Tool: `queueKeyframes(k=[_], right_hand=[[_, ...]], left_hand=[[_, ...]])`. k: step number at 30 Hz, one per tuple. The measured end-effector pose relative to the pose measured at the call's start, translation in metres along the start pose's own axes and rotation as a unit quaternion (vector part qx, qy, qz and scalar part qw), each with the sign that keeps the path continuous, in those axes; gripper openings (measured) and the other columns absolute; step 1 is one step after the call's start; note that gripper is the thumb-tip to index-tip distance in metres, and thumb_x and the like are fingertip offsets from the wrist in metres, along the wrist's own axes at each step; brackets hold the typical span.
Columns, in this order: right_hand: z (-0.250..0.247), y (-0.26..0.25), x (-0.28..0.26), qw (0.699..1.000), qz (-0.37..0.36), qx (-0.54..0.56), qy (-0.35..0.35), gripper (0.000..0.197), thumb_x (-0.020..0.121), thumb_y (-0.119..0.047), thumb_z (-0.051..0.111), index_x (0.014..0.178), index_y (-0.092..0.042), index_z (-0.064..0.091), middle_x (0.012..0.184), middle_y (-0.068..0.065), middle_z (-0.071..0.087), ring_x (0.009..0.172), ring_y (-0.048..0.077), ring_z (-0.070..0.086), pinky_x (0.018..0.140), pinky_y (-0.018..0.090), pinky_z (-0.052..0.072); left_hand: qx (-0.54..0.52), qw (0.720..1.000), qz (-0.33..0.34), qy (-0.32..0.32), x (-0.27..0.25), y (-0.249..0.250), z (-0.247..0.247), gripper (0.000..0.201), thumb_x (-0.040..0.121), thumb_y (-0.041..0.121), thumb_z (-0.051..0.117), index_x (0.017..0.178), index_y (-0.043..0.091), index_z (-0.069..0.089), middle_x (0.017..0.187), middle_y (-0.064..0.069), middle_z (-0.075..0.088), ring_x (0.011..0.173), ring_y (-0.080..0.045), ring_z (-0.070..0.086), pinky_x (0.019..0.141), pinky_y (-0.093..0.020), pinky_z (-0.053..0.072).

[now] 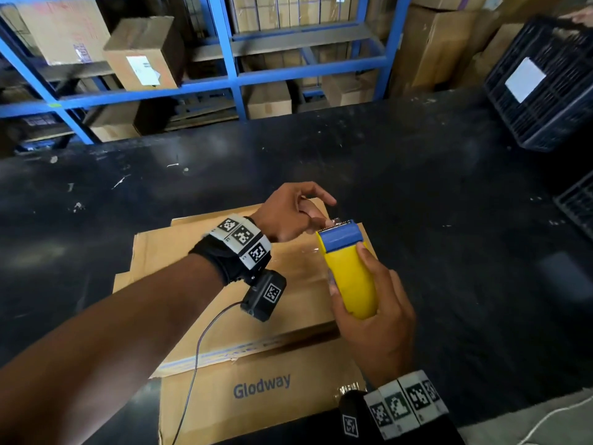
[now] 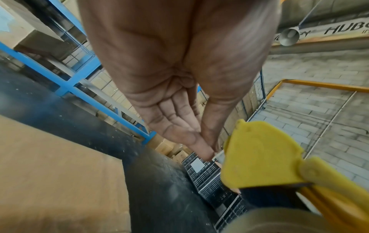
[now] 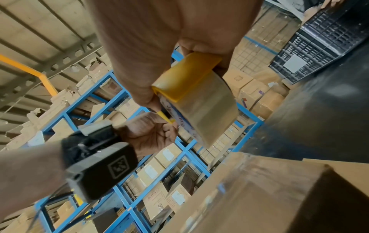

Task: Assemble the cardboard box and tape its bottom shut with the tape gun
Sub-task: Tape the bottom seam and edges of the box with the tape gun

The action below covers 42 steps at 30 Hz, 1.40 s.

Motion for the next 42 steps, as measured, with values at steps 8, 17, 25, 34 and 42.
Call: queueKeyframes(k=[8,17,25,34,42], right_hand=[[0.012,0.013,0.005,0.997,0.051,-0.047,-0.035,0.079,0.072,-0.036,0.086,0.142,-0.034,0.05,0.101,-0.014,0.051,0.077,0.002,0.053,0.064,0.017,0.045],[0.051,0.031,0.052,0.99,0.123,-0.048,-0.046,0.077,0.072,-0.033,0.083,0.14,-0.045,0.048,0.095,-0.021,0.042,0.074,-0.004,0.045,0.065,0.019,0.04],[0.08,0.046,0.075,0.982,0.15,-0.066,-0.089,0.074,0.074,-0.034,0.081,0.142,-0.032,0.051,0.104,-0.016,0.046,0.08,-0.001,0.042,0.071,0.009,0.029],[0.087,0.045,0.08,0.981,0.149,-0.074,-0.1,0.071,0.074,-0.033,0.083,0.139,-0.025,0.054,0.11,-0.002,0.062,0.082,0.005,0.046,0.07,0.01,0.031],[0.091,0.047,0.077,0.98,0.152,-0.069,-0.109,0.072,0.075,-0.035,0.083,0.139,-0.023,0.054,0.11,-0.003,0.061,0.079,-0.002,0.047,0.068,0.014,0.035]], left_hand=[[0.053,0.997,-0.044,0.033,0.088,-0.019,-0.069,0.036,0.084,0.0,0.079,0.115,0.016,0.069,0.085,-0.005,0.082,0.085,-0.016,0.079,0.083,-0.03,0.063],[0.062,0.995,-0.084,-0.004,0.16,-0.083,-0.053,0.042,0.084,0.013,0.082,0.12,0.028,0.067,0.084,0.004,0.081,0.088,-0.008,0.075,0.095,-0.034,0.053],[0.063,0.991,-0.121,-0.005,0.186,-0.137,-0.04,0.041,0.084,0.025,0.083,0.12,0.034,0.067,0.085,0.005,0.08,0.094,-0.014,0.07,0.093,-0.036,0.051],[0.052,0.989,-0.137,-0.025,0.193,-0.15,-0.033,0.038,0.085,0.021,0.082,0.119,0.031,0.067,0.082,-0.002,0.08,0.088,-0.014,0.077,0.1,-0.041,0.053],[0.067,0.984,-0.158,-0.047,0.194,-0.153,-0.027,0.04,0.086,0.023,0.082,0.122,0.03,0.066,0.093,0.0,0.08,0.088,-0.013,0.077,0.096,-0.036,0.051]])
Point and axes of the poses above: each hand's wrist, its own x-axis towards the middle knuckle, its own z-axis out of the palm, y = z × x, the point moved 7 cm from there along x, towards the middle knuckle
